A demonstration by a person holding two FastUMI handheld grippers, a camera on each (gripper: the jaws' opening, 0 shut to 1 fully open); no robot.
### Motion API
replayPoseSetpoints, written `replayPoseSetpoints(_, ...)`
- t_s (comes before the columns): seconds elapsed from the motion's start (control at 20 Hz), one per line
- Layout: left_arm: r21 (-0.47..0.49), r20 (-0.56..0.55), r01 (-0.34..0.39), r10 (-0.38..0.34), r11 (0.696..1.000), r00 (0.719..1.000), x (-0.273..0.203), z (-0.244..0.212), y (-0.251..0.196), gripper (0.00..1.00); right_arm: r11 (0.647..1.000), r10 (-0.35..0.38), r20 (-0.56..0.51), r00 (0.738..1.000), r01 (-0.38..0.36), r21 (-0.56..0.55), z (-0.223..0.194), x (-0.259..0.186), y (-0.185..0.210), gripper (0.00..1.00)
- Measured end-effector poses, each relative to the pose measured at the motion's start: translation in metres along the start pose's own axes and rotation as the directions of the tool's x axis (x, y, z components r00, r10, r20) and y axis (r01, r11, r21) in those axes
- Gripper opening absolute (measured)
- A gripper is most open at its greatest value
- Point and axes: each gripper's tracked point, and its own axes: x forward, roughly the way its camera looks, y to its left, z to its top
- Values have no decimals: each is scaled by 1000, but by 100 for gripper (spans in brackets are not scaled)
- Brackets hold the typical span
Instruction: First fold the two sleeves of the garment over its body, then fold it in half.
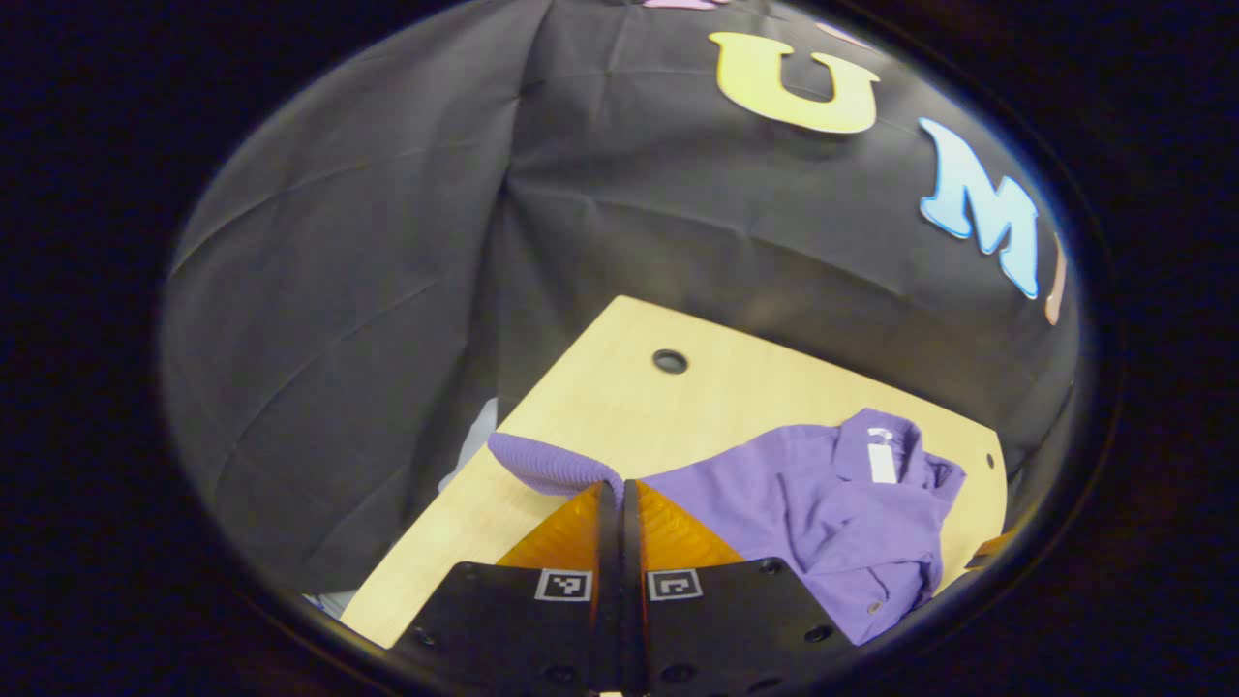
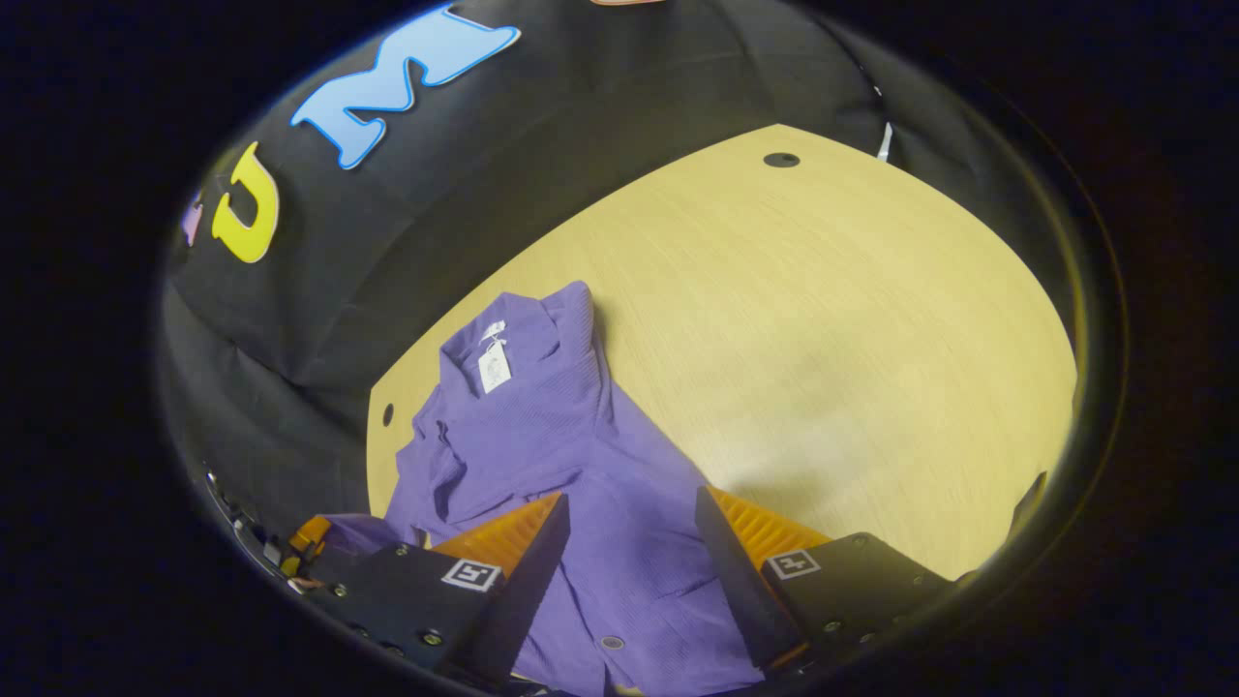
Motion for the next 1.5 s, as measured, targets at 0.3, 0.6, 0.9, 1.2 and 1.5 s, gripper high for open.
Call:
replayPoseSetpoints(0.3,118,11,150,-153,982,988,12,29,-116,7,997,-22,19,1000,20,68,-3,-12,-28,84)
replayPoseSetpoints(0.6,316,-19,310,-321,897,947,11,25,-245,7,985,-47,53,997,38,167,-5,-27,-57,84)
replayPoseSetpoints(0.9,467,-117,476,-482,745,869,-12,-24,-373,7,966,-83,93,992,57,254,-6,-48,-90,84)
replayPoseSetpoints(1.2,542,-221,574,-555,614,802,-33,-81,-458,7,944,-119,108,987,79,320,-16,-63,-119,84)
replayPoseSetpoints(1.5,517,-273,598,-544,612,793,-25,-109,-479,7,925,-154,127,980,97,366,-23,-79,-141,84)
